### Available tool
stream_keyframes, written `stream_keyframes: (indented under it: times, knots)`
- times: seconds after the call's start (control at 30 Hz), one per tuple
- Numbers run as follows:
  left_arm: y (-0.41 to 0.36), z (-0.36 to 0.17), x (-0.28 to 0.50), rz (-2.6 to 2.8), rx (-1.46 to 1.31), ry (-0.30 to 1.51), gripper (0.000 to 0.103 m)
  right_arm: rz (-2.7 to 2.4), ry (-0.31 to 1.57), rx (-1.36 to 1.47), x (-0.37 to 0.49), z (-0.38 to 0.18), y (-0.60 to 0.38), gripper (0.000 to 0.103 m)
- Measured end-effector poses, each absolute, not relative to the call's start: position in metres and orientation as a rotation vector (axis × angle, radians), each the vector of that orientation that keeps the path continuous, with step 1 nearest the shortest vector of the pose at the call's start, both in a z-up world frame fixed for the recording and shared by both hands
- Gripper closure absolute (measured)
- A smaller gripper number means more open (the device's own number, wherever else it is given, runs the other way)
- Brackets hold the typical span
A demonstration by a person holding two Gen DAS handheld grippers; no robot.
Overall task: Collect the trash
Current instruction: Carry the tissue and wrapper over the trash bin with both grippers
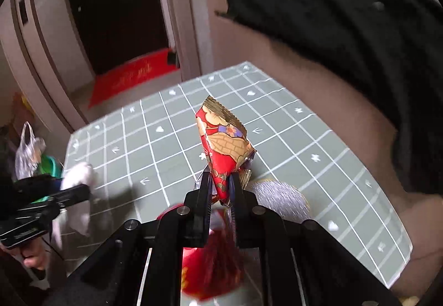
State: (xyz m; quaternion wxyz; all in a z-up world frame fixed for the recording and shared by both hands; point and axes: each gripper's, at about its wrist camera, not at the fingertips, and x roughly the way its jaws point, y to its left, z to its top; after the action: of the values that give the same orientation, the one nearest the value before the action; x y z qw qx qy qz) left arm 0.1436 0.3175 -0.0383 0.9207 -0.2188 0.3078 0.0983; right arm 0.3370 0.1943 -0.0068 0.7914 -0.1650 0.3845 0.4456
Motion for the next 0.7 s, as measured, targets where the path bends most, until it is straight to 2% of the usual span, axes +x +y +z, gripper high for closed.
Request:
stream_keyframes:
  times: [0.27, 0.7]
  knots:
    - [0.271, -0.025, 0.158, 0.118, -0.397, 0.627, 0.081, 0.904, 0.76, -0.25, 0.299, 0.019, 0.107, 0.092]
    - [0.159, 0.025, 0.195, -0.012, -0.235, 0.499, 0.081, 0.716, 0.557, -0.081, 0.251, 0.048, -0.044, 0.092]
